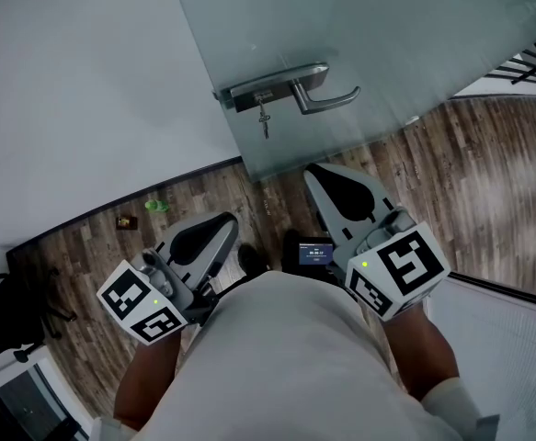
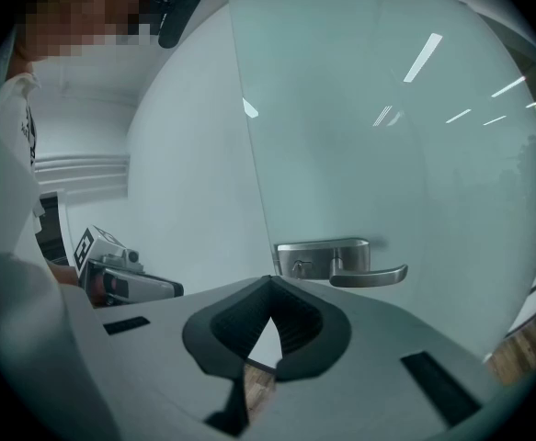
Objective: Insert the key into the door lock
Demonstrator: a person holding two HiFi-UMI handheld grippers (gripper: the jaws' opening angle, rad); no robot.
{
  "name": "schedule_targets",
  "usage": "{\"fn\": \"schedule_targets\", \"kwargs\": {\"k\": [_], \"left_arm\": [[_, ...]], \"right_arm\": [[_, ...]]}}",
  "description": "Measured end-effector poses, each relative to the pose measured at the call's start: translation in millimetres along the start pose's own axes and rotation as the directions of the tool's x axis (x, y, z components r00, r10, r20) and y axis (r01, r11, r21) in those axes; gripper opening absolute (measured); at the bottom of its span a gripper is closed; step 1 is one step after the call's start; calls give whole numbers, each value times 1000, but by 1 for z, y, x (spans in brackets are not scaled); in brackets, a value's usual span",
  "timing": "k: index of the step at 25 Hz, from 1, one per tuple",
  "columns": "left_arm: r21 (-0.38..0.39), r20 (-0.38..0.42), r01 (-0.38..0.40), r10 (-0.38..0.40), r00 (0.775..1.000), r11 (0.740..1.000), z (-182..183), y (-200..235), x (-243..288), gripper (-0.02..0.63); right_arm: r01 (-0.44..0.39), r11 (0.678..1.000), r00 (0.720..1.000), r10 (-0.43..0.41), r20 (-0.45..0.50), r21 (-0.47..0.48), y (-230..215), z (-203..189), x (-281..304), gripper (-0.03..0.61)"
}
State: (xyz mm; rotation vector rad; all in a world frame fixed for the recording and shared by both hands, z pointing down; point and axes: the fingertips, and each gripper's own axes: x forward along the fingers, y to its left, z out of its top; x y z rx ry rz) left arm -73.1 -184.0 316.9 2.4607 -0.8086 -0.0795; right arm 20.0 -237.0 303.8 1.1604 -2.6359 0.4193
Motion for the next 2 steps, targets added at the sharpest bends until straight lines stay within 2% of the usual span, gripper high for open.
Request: {"fn": "schedule_targets", "kwargs": {"k": [2], "left_arm": [[0, 0, -1, 1, 1000, 1000, -1, 1, 1, 25]], "right_arm": [[1, 1000, 1000, -1, 0, -3, -2, 0, 0, 12]]}}
